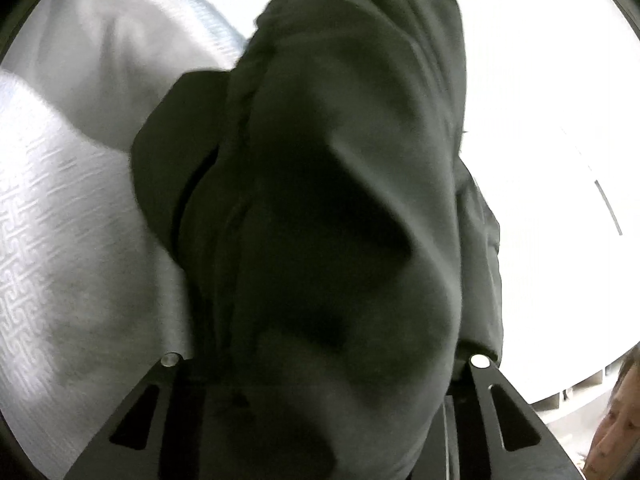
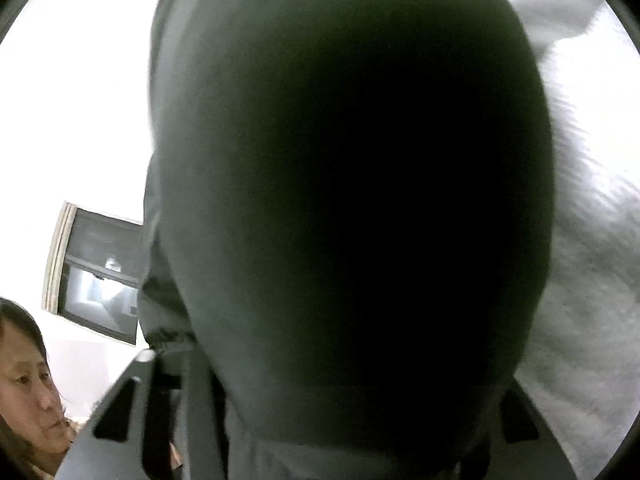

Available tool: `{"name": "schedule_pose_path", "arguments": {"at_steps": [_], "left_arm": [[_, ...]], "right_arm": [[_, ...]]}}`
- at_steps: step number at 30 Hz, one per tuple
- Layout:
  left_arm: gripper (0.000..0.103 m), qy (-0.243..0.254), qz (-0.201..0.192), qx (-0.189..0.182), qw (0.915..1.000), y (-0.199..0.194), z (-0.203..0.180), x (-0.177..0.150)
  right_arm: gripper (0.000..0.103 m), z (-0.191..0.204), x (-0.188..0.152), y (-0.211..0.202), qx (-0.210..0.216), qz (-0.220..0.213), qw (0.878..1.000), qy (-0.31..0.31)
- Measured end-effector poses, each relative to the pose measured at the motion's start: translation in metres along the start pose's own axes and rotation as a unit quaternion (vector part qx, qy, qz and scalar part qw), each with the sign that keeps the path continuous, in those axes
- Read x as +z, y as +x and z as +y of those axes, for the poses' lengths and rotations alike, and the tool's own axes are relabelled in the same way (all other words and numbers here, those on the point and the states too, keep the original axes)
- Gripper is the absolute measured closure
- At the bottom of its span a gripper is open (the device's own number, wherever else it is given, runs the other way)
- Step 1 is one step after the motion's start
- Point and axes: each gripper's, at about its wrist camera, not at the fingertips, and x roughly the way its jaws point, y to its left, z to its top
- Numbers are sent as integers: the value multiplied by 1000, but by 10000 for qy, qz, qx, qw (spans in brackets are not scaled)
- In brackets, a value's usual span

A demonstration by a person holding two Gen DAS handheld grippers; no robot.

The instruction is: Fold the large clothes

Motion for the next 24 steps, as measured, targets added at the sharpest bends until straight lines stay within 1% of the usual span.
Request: {"name": "schedule_pose_path", "arguments": {"at_steps": [3, 6, 9, 13, 14, 15, 17, 19, 21, 22, 24], "left_arm": [[75, 236, 14, -153, 9996, -3, -25, -1], [76, 358, -12, -314, 9989, -6, -44, -2], [78, 427, -75, -469, 9980, -16, -57, -2], [78, 410, -164, -584, 9973, -32, -69, 2], [78, 443, -190, -611, 9970, -36, -75, -14], [78, 485, -211, -627, 9966, -42, -81, -17], [78, 521, -239, -665, 9961, -54, -93, -29], [78, 580, -270, -676, 9957, -67, -100, -36], [78, 649, -309, -669, 9952, -81, -112, -44], [78, 654, -320, -660, 9952, -86, -107, -35], [78, 684, -345, -621, 9951, -99, -113, -47]], "right_arm": [[76, 24, 5, 0, 39, -14, 9997, -252], [77, 48, 10, 1, -5, -37, 9988, -488], [78, 71, 13, -4, -51, -169, 9972, -729], [79, 91, 6, -16, 53, -319, 9964, -784], [79, 98, 2, -12, 96, -345, 9962, -798], [79, 104, -3, -9, 143, -363, 9959, -814], [79, 111, -4, -20, 245, -396, 9957, -800], [79, 119, -10, -33, 321, -423, 9955, -780], [79, 126, -16, -36, 386, -445, 9953, -770], [79, 128, -24, -31, 415, -450, 9952, -764], [79, 128, -31, -41, 482, -469, 9951, -726]]}}
